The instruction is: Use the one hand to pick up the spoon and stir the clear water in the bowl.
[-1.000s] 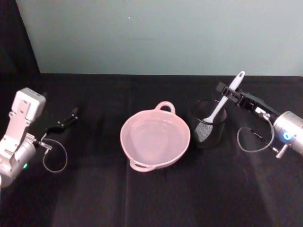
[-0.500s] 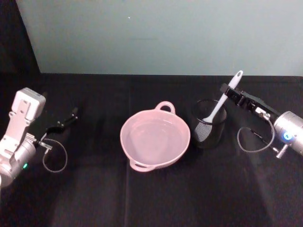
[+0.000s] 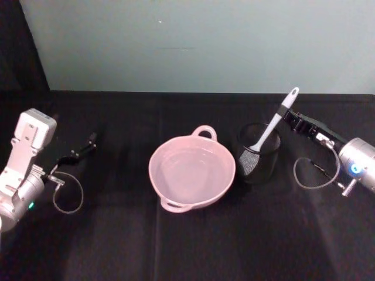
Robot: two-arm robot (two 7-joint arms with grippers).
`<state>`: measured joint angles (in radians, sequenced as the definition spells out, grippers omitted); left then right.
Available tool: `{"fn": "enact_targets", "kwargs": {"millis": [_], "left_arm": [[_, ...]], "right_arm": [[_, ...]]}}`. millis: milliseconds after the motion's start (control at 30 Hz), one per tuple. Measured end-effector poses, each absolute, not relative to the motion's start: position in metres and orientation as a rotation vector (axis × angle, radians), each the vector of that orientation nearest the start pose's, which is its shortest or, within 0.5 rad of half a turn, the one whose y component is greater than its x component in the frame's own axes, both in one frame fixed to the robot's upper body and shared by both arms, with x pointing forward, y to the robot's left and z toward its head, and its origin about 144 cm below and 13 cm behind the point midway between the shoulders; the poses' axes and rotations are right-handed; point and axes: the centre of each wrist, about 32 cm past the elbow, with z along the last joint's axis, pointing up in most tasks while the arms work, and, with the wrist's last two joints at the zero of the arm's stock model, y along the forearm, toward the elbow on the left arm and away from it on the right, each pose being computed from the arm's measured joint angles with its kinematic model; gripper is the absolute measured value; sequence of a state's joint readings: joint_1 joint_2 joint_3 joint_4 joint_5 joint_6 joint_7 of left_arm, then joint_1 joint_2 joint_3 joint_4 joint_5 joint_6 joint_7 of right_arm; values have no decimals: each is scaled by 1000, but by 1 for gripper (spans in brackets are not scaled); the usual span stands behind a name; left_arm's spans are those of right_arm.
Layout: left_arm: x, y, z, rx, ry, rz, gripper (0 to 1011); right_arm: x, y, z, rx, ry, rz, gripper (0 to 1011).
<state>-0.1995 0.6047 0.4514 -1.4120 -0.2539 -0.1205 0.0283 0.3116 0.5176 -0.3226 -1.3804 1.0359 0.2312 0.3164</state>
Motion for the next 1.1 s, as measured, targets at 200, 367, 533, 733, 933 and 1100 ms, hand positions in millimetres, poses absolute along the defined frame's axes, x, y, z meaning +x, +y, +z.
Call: {"fn": "enact_targets", "kwargs": {"millis": [200,367,533,733,933,1100], "left_arm": [[489,310,1140,304,-285,1248,1011],[489,310,1140,304,-285,1248,1011],[489,310,1140,305,-285,1248,1011],[489,310,1140,304,-285,1248,1012],[489,310,1140,304,-285,1248,1011],[489,310,1140,304,-285,1248,1011]], "right_arm": [[531,-316,1188,194,507,-1002,110],[527,-316,1197,153,430,-982,110],[516,-320,1226,62,274,-942,110],[504,-326,1267,-10,144,-876,110],[497,-326,1304,-53,46,-802,110],[494,-322,1341,-70,-4,-742,110]]}}
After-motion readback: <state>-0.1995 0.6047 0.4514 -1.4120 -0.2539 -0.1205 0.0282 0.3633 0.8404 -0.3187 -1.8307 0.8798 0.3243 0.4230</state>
